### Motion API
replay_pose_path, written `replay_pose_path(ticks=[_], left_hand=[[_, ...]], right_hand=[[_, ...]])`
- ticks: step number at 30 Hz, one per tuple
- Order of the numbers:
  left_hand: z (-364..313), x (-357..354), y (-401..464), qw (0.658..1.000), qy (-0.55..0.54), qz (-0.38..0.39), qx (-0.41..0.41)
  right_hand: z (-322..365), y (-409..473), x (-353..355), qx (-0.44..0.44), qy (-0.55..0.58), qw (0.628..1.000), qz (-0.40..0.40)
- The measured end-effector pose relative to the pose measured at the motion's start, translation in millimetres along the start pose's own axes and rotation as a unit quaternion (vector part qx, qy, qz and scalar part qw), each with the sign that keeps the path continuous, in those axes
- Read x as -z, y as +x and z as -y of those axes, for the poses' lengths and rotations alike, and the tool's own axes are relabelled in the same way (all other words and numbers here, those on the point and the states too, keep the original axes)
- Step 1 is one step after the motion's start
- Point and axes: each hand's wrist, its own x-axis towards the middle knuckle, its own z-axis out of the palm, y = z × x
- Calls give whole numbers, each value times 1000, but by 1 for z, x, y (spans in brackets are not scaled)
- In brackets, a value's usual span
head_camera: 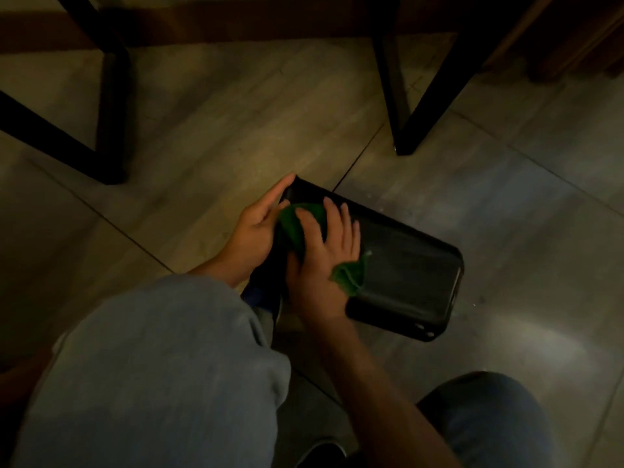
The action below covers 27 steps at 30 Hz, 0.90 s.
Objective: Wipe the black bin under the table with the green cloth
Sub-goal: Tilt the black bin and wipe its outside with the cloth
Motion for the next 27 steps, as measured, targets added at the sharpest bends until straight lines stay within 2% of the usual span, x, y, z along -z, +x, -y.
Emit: replay_pose_path(ticks=[2, 3, 5, 7, 9, 13, 15, 17, 20, 22, 24, 27], left_hand=[[-1, 7, -3, 1000, 19, -2, -2], [1, 9, -2, 999, 35, -1, -6], [2, 9, 0, 998, 56, -8, -18], [-2, 7, 2, 999, 42, -11, -23], [-6, 2, 5, 998, 39, -10, -37], [-18, 2, 10, 997, 42, 10, -57], [-17, 6, 7, 998, 37, 16, -47], [-11, 11, 0, 999, 36, 6, -25], [-9, 15, -6, 998, 55, -7, -42], [-9, 9, -2, 996, 72, -5, -52], [-10, 5, -2, 996, 68, -12, -50], [-7, 8, -4, 998, 58, -10, -38]], right_hand=[[-28, 5, 18, 10, -28, 999, 13], [-56, 3, 35, -29, -52, 998, 13], [-112, -2, 70, -160, -50, 985, -35], [-127, 2, 82, -230, -40, 968, -92], [-98, 9, 63, -208, -34, 973, -95], [-5, 15, 11, -54, 42, 997, -41], [1, 15, 8, -24, 30, 999, 4], [-31, 10, 29, -39, -13, 999, 25], [-112, 6, 76, -213, -19, 976, -43], [-126, 8, 86, -277, -16, 956, -90], [-88, 8, 64, -238, -27, 968, -73], [-7, 16, 13, -100, -7, 994, -39]])
